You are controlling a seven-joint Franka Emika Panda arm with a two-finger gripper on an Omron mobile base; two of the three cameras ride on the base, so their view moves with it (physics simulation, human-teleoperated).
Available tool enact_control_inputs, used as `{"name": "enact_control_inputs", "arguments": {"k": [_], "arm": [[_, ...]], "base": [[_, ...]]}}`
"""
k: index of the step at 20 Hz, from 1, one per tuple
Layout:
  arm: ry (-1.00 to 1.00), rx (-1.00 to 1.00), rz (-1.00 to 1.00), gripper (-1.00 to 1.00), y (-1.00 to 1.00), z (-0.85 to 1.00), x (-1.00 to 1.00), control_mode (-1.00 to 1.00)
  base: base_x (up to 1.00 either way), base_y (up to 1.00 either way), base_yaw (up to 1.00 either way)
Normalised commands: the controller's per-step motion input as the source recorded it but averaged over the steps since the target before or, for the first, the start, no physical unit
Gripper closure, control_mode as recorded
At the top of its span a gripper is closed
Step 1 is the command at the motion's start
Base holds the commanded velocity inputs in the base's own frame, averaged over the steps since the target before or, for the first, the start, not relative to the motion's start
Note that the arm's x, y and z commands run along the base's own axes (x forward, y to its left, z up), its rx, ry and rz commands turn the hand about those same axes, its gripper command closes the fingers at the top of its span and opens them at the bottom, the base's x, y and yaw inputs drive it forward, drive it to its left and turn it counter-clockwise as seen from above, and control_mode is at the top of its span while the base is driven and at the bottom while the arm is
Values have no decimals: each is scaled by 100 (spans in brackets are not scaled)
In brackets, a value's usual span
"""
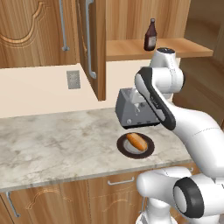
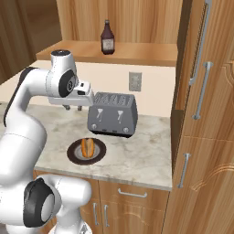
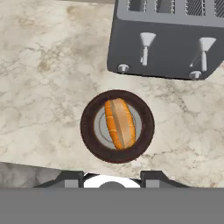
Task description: Move the hot dog bun to the plate on the dining table and place the condiment next to that plate. Then navigate to the fridge and take the sausage and place it on the plate as well.
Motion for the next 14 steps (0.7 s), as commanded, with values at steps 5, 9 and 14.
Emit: {"name": "enact_control_inputs", "arguments": {"k": [5,9,14], "arm": [[0,0,2,-100,-24,-26,-1,-100],[1,0,13,-100,-29,-52,0,-100],[0,0,9,-100,-9,-62,0,-100]], "base": [[0,0,0],[0,0,0],[0,0,0]]}}
